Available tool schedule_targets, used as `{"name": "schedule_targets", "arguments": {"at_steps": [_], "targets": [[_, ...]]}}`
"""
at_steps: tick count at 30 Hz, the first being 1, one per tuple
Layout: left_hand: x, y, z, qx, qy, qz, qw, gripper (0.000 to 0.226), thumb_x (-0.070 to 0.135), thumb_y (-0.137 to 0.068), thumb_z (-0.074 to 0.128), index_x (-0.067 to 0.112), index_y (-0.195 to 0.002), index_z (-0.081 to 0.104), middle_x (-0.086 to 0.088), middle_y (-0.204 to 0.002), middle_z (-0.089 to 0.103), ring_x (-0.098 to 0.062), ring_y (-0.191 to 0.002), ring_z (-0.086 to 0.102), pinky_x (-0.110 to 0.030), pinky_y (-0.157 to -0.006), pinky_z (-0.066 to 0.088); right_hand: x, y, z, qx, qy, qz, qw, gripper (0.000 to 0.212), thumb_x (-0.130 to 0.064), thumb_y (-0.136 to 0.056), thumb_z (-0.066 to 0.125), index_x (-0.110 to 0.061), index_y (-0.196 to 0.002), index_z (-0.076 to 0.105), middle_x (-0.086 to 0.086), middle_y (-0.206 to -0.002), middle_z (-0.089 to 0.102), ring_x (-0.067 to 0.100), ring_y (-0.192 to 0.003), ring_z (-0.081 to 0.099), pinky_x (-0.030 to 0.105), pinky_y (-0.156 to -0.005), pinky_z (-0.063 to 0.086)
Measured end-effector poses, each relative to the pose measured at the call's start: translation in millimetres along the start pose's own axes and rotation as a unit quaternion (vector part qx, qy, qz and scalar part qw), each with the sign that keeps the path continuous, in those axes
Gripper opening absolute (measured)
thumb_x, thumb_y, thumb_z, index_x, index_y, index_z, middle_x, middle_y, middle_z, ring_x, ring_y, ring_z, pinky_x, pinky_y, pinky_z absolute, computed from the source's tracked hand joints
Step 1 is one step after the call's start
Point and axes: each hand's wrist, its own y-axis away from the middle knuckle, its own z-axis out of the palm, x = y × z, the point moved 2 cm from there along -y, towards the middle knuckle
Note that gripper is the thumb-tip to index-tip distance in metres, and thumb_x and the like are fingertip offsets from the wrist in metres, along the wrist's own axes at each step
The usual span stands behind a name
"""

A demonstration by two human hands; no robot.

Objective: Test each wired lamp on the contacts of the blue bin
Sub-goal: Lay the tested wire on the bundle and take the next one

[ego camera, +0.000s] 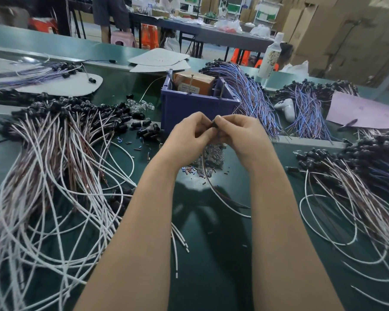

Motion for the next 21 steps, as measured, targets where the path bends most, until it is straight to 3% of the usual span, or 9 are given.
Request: {"name": "schedule_targets", "arguments": {"at_steps": [2, 4, 7, 9, 12, 15, 17, 19, 21], "targets": [[-1, 1, -1, -0.007, 0.007, 0.010, 1.000, 0.010, 0.016, -0.094, 0.056, 0.007, -0.099, 0.058, -0.004, -0.093, 0.072, -0.015, -0.090, 0.068, -0.037, -0.090, 0.052, 3, 1, 3, -0.024, -0.111, 0.044, 0.992, 0.016, -0.006, -0.092, 0.058, -0.003, -0.078, 0.063, 0.012, -0.070, 0.058, 0.018, -0.062, 0.053, 0.027, -0.065, 0.054], [-3, 2, 0, -0.010, -0.007, 0.003, 1.000, 0.010, 0.016, -0.094, 0.056, 0.007, -0.098, 0.057, -0.004, -0.091, 0.072, -0.016, -0.089, 0.068, -0.037, -0.089, 0.052, 7, 1, 7, -0.016, -0.127, 0.052, 0.990, 0.018, -0.005, -0.093, 0.056, -0.004, -0.076, 0.061, 0.009, -0.068, 0.057, 0.015, -0.059, 0.051, 0.021, -0.056, 0.050], [-6, -2, -2, 0.009, -0.077, -0.021, 0.997, 0.007, 0.019, -0.094, 0.054, 0.012, -0.094, 0.056, -0.004, -0.089, 0.071, -0.020, -0.086, 0.067, -0.034, -0.082, 0.052, 7, 0, 12, 0.057, 0.122, -0.058, 0.989, 0.011, -0.014, -0.092, 0.060, -0.011, -0.081, 0.062, 0.002, -0.075, 0.063, 0.015, -0.070, 0.061, 0.024, -0.067, 0.051], [-6, -5, -4, 0.019, -0.105, -0.038, 0.994, 0.008, 0.020, -0.094, 0.054, 0.013, -0.095, 0.057, -0.006, -0.091, 0.070, -0.022, -0.087, 0.065, -0.035, -0.080, 0.051, 8, 2, 20, 0.076, 0.191, -0.109, 0.973, 0.007, -0.017, -0.091, 0.060, -0.013, -0.086, 0.062, -0.004, -0.076, 0.062, 0.014, -0.076, 0.060, 0.023, -0.071, 0.048], [-5, -4, -9, -0.007, -0.109, -0.055, 0.992, 0.007, 0.020, -0.094, 0.056, 0.014, -0.094, 0.059, -0.005, -0.092, 0.071, -0.020, -0.089, 0.065, -0.035, -0.083, 0.052, 19, -1, 20, 0.083, 0.072, -0.042, 0.993, 0.014, -0.018, -0.095, 0.056, -0.007, -0.089, 0.063, -0.001, -0.070, 0.057, 0.014, -0.068, 0.054, 0.025, -0.062, 0.046], [-8, 1, -14, -0.041, -0.103, -0.074, 0.991, 0.006, 0.021, -0.094, 0.057, 0.019, -0.089, 0.056, 0.004, -0.083, 0.074, -0.009, -0.076, 0.063, -0.027, -0.071, 0.049, 28, -3, -1, 0.140, -0.053, 0.046, 0.988, 0.020, -0.017, -0.097, 0.051, -0.011, -0.079, 0.058, -0.003, -0.059, 0.042, 0.010, -0.055, 0.037, 0.021, -0.052, 0.032], [-6, 1, -21, 0.002, -0.064, -0.071, 0.995, 0.004, 0.021, -0.094, 0.057, 0.019, -0.090, 0.056, 0.004, -0.083, 0.074, -0.004, -0.065, 0.057, -0.027, -0.068, 0.046, 33, -3, -3, 0.139, 0.017, 0.056, 0.989, 0.020, -0.017, -0.096, 0.052, -0.013, -0.076, 0.058, -0.003, -0.061, 0.046, 0.010, -0.056, 0.039, 0.025, -0.057, 0.036], [-2, -2, -24, 0.036, -0.038, -0.071, 0.996, 0.001, 0.020, -0.093, 0.058, 0.020, -0.092, 0.058, 0.000, -0.086, 0.073, -0.010, -0.071, 0.059, -0.033, -0.077, 0.052, 35, 0, 8, 0.089, 0.150, 0.047, 0.983, 0.018, -0.016, -0.092, 0.054, -0.012, -0.075, 0.061, 0.000, -0.067, 0.056, 0.013, -0.062, 0.049, 0.030, -0.066, 0.043], [-1, -2, -22, 0.033, -0.042, -0.085, 0.995, 0.005, 0.019, -0.092, 0.059, 0.017, -0.097, 0.060, -0.007, -0.091, 0.071, -0.021, -0.082, 0.063, -0.042, -0.087, 0.054, 34, 4, 20, 0.028, 0.253, 0.045, 0.966, 0.011, -0.014, -0.089, 0.056, -0.013, -0.088, 0.066, 0.000, -0.080, 0.062, 0.016, -0.077, 0.057, 0.031, -0.077, 0.047]]}}
